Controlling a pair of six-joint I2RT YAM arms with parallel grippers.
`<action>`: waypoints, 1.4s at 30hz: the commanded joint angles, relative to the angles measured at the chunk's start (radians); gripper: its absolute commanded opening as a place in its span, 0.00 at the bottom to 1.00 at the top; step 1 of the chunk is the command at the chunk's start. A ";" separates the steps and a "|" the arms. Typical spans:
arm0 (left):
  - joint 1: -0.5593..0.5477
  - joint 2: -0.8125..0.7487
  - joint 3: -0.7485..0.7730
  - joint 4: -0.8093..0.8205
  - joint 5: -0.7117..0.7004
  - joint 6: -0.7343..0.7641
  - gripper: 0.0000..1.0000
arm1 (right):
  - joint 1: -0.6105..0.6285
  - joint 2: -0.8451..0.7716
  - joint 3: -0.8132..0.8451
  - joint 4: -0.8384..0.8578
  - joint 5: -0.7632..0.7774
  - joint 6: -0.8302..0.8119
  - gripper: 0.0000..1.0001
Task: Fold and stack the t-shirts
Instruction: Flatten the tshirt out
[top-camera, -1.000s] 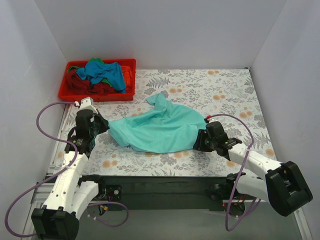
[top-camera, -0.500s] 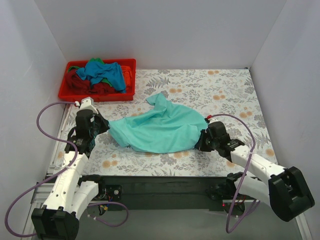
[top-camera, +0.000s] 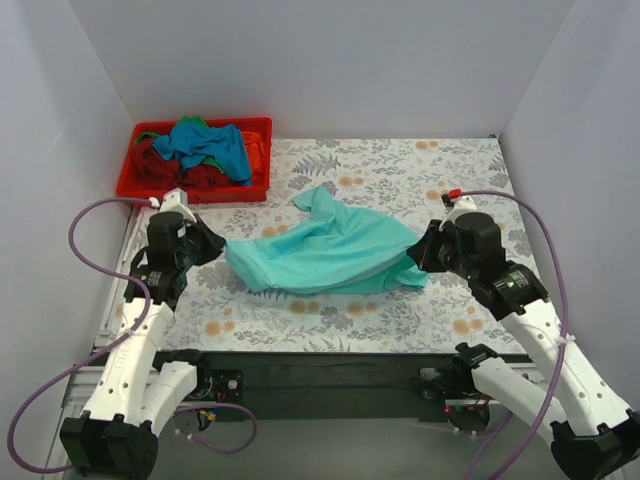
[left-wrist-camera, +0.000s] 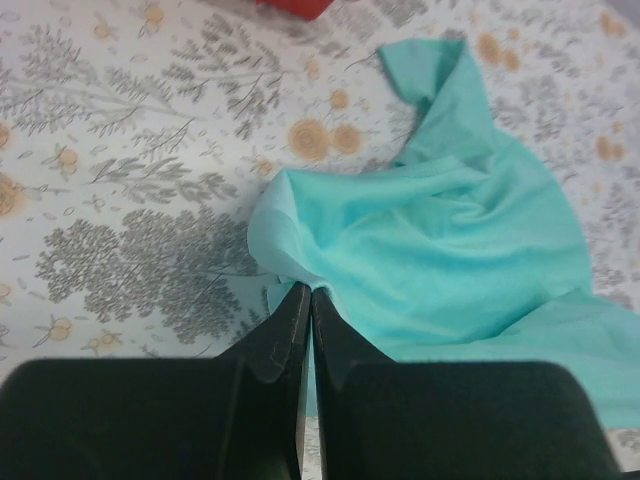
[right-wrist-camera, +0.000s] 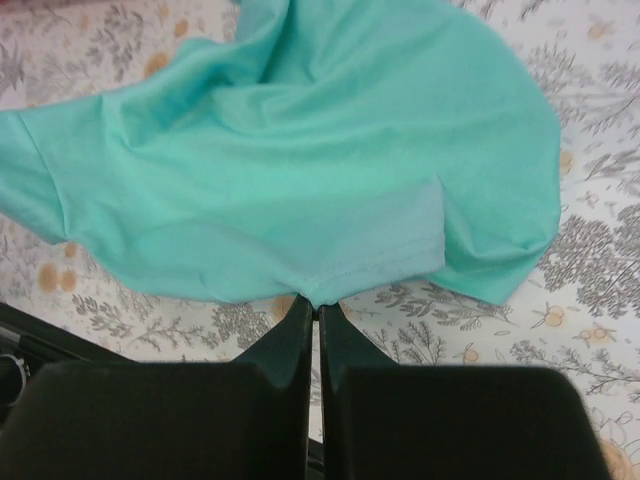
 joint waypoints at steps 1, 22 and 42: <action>0.005 -0.028 0.136 -0.051 0.077 -0.087 0.00 | -0.016 0.001 0.133 -0.109 0.062 -0.064 0.01; 0.005 0.029 0.987 -0.067 0.150 -0.092 0.00 | -0.053 0.155 1.074 -0.197 0.194 -0.256 0.01; 0.005 -0.019 0.825 0.139 0.326 -0.161 0.00 | -0.054 0.018 0.878 -0.051 0.269 -0.251 0.01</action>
